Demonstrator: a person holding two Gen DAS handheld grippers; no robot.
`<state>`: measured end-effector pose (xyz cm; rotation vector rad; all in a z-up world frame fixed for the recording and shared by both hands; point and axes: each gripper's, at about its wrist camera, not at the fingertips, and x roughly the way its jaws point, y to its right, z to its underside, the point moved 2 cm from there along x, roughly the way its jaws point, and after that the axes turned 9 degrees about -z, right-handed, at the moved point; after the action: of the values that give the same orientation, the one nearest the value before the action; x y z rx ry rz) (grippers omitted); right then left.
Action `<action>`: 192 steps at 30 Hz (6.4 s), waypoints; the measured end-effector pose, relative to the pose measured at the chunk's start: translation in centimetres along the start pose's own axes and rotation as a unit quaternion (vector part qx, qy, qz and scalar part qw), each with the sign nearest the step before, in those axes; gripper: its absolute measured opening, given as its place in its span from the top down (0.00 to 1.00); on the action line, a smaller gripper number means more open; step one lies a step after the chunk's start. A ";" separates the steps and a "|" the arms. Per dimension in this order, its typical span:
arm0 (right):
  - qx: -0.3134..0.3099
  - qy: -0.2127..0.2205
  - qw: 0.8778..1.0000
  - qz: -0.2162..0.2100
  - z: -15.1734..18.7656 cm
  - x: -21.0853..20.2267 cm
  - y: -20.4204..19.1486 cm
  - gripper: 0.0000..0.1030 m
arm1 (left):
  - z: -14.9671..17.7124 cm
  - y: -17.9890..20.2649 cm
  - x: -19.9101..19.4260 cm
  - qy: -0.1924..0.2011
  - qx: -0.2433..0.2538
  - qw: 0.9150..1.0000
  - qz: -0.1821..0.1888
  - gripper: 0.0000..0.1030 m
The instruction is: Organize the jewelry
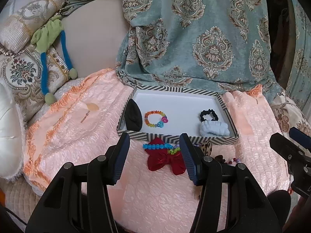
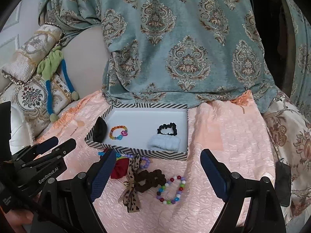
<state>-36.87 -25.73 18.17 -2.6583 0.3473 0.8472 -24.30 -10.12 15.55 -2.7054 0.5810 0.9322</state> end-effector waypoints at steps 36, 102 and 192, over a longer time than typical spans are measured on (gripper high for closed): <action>0.021 -0.029 0.999 -0.004 0.9 1.1 1.7 0.16 | 0.7 -3.3 2.8 -0.058 -0.049 0.997 0.029 0.48; 0.033 -0.132 0.987 -0.082 4.5 10.3 3.8 0.57 | 3.9 -3.2 14.1 -0.226 -0.114 0.960 0.119 0.54; 0.063 -0.159 0.984 -0.055 -7.8 29.4 8.4 0.86 | -10.9 2.0 27.3 -0.163 -0.049 0.984 0.045 0.91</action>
<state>-12.27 -40.18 4.75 -2.3512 0.1660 1.1511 0.42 -23.52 6.66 -2.5435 0.6055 1.4246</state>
